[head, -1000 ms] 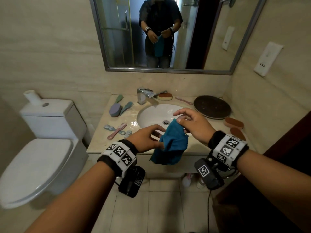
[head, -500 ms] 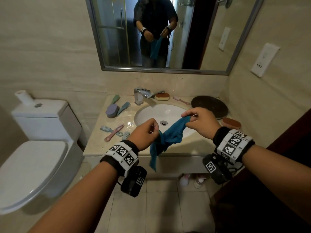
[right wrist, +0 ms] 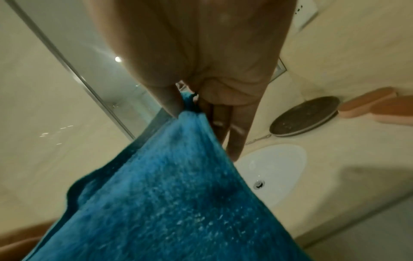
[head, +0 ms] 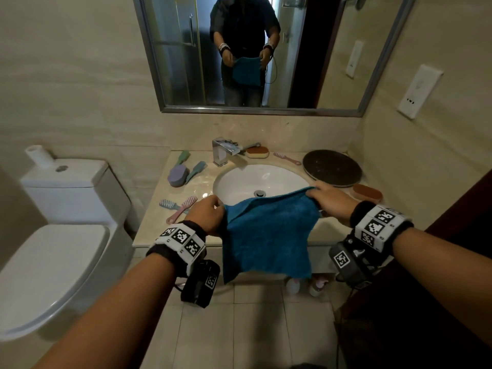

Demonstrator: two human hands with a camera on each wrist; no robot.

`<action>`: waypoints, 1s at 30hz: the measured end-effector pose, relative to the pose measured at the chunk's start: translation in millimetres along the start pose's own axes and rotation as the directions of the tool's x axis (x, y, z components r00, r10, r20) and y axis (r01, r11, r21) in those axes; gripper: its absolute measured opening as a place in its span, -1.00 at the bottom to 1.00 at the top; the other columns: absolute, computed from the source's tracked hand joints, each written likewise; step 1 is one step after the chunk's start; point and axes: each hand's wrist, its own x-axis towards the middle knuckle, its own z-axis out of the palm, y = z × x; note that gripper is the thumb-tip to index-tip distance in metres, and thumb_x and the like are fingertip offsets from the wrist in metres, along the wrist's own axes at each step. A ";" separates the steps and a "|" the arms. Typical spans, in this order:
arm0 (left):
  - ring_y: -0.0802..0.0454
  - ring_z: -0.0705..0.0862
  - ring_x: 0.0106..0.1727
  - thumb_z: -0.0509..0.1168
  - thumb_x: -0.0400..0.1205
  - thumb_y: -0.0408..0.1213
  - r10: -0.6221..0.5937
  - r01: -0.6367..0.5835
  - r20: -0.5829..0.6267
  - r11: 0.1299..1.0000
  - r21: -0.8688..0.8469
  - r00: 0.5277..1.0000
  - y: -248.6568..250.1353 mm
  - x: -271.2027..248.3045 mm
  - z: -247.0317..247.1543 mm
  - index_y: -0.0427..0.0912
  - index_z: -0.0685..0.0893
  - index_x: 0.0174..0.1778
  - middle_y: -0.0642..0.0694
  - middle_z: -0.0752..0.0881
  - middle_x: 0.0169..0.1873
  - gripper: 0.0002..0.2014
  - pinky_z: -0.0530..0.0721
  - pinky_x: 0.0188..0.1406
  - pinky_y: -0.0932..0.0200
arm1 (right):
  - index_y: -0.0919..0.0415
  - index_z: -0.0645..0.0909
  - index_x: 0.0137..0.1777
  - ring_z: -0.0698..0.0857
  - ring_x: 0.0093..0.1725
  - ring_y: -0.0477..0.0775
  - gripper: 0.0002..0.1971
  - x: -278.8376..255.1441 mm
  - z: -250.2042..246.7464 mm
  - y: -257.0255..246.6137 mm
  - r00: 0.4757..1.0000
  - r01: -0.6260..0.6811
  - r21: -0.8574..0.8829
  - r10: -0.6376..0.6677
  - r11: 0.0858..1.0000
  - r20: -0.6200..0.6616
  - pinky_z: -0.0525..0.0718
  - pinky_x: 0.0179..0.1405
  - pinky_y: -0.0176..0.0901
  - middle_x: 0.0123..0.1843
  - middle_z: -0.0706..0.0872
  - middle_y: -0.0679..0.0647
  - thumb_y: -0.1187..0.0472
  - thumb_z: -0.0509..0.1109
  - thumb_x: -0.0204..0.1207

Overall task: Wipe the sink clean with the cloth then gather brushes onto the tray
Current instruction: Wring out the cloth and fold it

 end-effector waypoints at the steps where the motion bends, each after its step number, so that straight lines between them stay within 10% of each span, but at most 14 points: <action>1: -0.04 0.58 -0.08 0.15 0.66 -0.26 -0.018 0.018 0.007 1.000 -0.006 1.000 -0.2 -0.4 0.2 -0.14 0.51 -0.07 -0.11 0.63 -0.12 -0.93 0.49 -0.08 0.20 | 0.12 0.45 -0.08 0.61 -0.15 0.11 -0.92 -1.5 3.0 1.0 0.999 -0.031 0.039 0.030 0.999 0.016 0.60 -0.28 -0.10 -0.11 0.57 0.19 0.19 0.17 0.64; 6: -0.09 0.66 -0.21 0.09 0.66 -0.34 -0.117 0.133 0.088 0.969 -0.208 0.989 -6.7 -4.7 0.2 -0.14 0.47 0.00 -0.21 0.67 -0.17 -0.92 0.70 -0.28 0.11 | 0.16 0.47 -0.07 0.67 -0.15 0.08 -0.93 -5.7 10.1 9.5 0.980 -0.153 0.357 0.096 0.921 0.173 0.76 -0.36 -0.09 -0.09 0.61 0.18 0.26 0.20 0.65; 8: -0.20 0.69 -0.06 0.05 0.68 -0.33 -0.125 0.151 0.125 0.962 -0.227 0.984 -8.9 -6.2 0.6 -0.11 0.45 0.03 -0.30 0.68 -0.07 -0.90 0.74 -0.05 -0.03 | 0.23 0.48 0.00 0.70 -0.11 0.12 -0.95 -7.3 10.0 9.1 0.968 -0.173 0.438 0.070 0.882 0.241 0.79 -0.33 -0.14 -0.07 0.65 0.21 0.35 0.28 0.59; 12: -0.19 0.67 -0.02 0.08 0.69 -0.29 -0.112 0.128 0.111 0.980 -0.154 0.988 -11.6 -7.3 1.5 -0.09 0.43 0.03 -0.25 0.68 -0.09 -0.93 0.63 -0.07 0.06 | 0.31 0.51 0.01 0.67 -0.10 0.14 -0.70 -6.4 12.3 9.1 0.961 -0.090 0.230 0.023 0.969 0.277 0.76 -0.24 -0.18 -0.07 0.62 0.23 0.68 0.24 0.44; 16: -0.05 0.62 -0.20 0.16 0.66 -0.25 -0.141 0.150 0.064 0.975 -0.162 0.988 -13.5 -8.3 0.6 -0.11 0.47 0.00 -0.12 0.63 -0.23 -0.95 0.53 -0.37 0.19 | 0.16 0.53 -0.17 0.57 -0.28 0.06 -0.76 -7.8 17.5 7.7 0.972 -0.017 -0.061 0.031 0.998 0.231 0.57 -0.35 -0.15 -0.22 0.57 0.18 0.50 0.16 0.56; 22: -0.16 0.62 0.04 0.13 0.63 -0.32 -0.121 0.136 0.064 0.927 -0.349 0.991 -14.3 -9.3 -3.4 -0.06 0.56 -0.27 -0.08 0.61 -0.08 -0.81 0.64 0.16 -0.05 | 0.05 0.44 0.16 0.64 -0.05 0.18 -0.87 -6.7 20.5 9.0 0.983 -0.099 -0.030 0.102 0.995 0.154 0.64 -0.25 -0.03 0.04 0.61 0.23 0.19 0.20 0.65; 25: -0.21 0.61 0.02 0.12 0.66 -0.34 -0.115 0.183 0.156 0.821 -0.541 0.981 -10.2 -14.7 -7.8 -0.02 0.55 -0.19 -0.22 0.60 -0.05 -0.82 0.70 -0.10 -0.03 | -0.02 0.44 0.31 0.64 0.14 0.19 -0.66 -6.2 14.5 7.4 0.973 -0.145 0.212 0.101 0.966 0.207 0.68 -0.02 0.03 0.16 0.61 0.23 0.26 0.31 0.57; 30: -0.14 0.66 0.12 0.50 0.33 -0.20 0.065 0.032 0.199 0.893 -0.448 0.978 -13.5 -16.6 -11.8 0.20 0.64 -0.11 -0.16 0.67 0.10 -0.71 0.69 0.17 -0.14 | 0.10 0.64 -0.01 0.64 -0.06 0.03 -0.74 -9.6 7.3 0.0 0.983 0.017 0.237 -0.059 0.971 0.175 0.66 -0.15 -0.19 0.04 0.64 0.18 0.47 0.25 0.54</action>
